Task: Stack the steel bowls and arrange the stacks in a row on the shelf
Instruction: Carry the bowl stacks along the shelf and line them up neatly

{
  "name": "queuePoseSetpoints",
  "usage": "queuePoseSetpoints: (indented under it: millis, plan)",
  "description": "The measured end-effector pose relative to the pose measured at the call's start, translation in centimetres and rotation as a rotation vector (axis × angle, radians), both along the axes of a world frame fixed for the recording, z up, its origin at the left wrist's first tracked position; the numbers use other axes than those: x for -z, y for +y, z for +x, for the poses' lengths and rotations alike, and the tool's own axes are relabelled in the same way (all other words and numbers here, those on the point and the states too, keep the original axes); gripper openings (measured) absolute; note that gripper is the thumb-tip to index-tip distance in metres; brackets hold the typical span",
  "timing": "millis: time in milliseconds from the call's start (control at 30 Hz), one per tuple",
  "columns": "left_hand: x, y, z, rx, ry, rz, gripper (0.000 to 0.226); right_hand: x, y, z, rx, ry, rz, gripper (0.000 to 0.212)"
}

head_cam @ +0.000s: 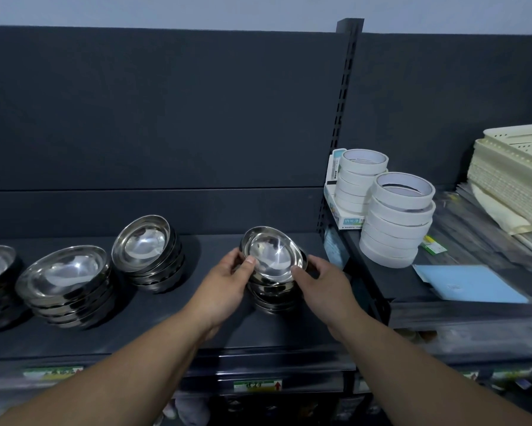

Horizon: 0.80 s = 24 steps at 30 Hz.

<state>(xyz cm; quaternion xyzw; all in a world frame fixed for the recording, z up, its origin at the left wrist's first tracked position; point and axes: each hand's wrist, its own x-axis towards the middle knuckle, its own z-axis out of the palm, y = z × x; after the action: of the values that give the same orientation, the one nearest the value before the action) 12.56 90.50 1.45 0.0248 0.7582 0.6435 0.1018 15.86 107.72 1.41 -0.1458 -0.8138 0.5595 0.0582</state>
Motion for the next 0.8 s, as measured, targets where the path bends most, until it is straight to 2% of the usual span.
queuePoseSetpoints:
  millis: [67,267,333,500,567,667,800]
  plan:
    - [0.2,0.1,-0.2,0.005,0.007,-0.005,0.010,0.3,0.2,0.0,-0.002,-0.010,0.007,0.016]
    - [0.4,0.1,0.1,0.017,0.062,-0.085,0.018,0.7,0.6,0.2,-0.021,-0.031,0.054,0.026]
    - [0.7,0.0,-0.1,0.016,0.067,-0.106,0.020,0.8,0.7,0.4,-0.023,-0.037,0.080,0.038]
    - [0.8,-0.1,-0.5,-0.002,0.114,-0.190,0.075,1.3,0.5,0.3,-0.005,-0.036,0.074,0.038]
    - [0.6,0.0,-0.5,-0.009,0.111,-0.211,0.085,1.4,0.6,0.2,-0.002,-0.038,0.073,0.035]
    - [0.7,0.0,-0.5,-0.031,0.091,-0.216,0.074,1.4,0.6,0.1,0.005,-0.026,0.075,0.034]
    - [0.3,0.2,-0.4,-0.089,0.076,-0.232,0.042,1.1,0.6,0.0,0.015,-0.031,0.079,0.052]
